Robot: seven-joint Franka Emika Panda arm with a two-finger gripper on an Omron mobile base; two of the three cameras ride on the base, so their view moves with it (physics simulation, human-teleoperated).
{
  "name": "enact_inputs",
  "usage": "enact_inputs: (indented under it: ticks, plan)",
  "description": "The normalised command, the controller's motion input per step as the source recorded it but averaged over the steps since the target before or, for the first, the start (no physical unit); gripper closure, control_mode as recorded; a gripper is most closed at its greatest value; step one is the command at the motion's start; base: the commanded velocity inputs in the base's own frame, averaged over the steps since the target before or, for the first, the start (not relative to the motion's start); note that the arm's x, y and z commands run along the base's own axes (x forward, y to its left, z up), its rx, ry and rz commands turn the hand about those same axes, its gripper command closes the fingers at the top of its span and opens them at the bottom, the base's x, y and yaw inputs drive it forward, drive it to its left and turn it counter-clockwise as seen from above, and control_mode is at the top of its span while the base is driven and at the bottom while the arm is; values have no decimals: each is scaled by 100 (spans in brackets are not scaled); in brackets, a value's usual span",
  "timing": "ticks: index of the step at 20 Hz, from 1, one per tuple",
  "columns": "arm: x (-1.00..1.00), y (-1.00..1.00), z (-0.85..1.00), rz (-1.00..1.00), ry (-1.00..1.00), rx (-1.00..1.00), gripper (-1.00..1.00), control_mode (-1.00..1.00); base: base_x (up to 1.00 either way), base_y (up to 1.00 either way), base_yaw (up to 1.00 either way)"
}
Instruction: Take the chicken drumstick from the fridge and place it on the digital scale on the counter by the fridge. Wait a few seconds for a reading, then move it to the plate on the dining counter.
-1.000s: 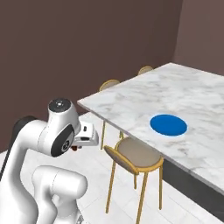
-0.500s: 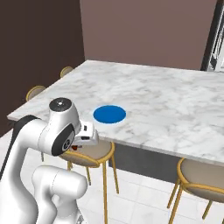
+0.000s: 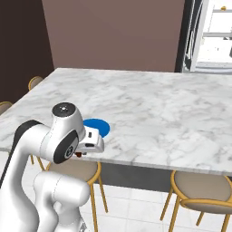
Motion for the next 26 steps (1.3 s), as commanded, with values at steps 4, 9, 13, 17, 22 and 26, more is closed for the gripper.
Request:
enact_inputs:
  ticks: [4, 9, 13, 17, 22, 26]
  plan:
    - [0, 0, 0, 0, 0, 0, 100, 100, 46, 0, 0]
    - [0, 0, 0, 0, 0, 0, 100, 100, 0, 0, 0]
    - [0, 0, 0, 0, 0, 0, 100, 100, 0, 0, 0]
    - [34, 25, 0, -2, 3, -1, 100, -100, 0, 0, 0]
    - [85, 68, 1, -9, 9, -2, 100, -100, 0, 0, 0]
    - [100, 94, -3, -14, 1, 0, 100, -100, 0, 0, 0]
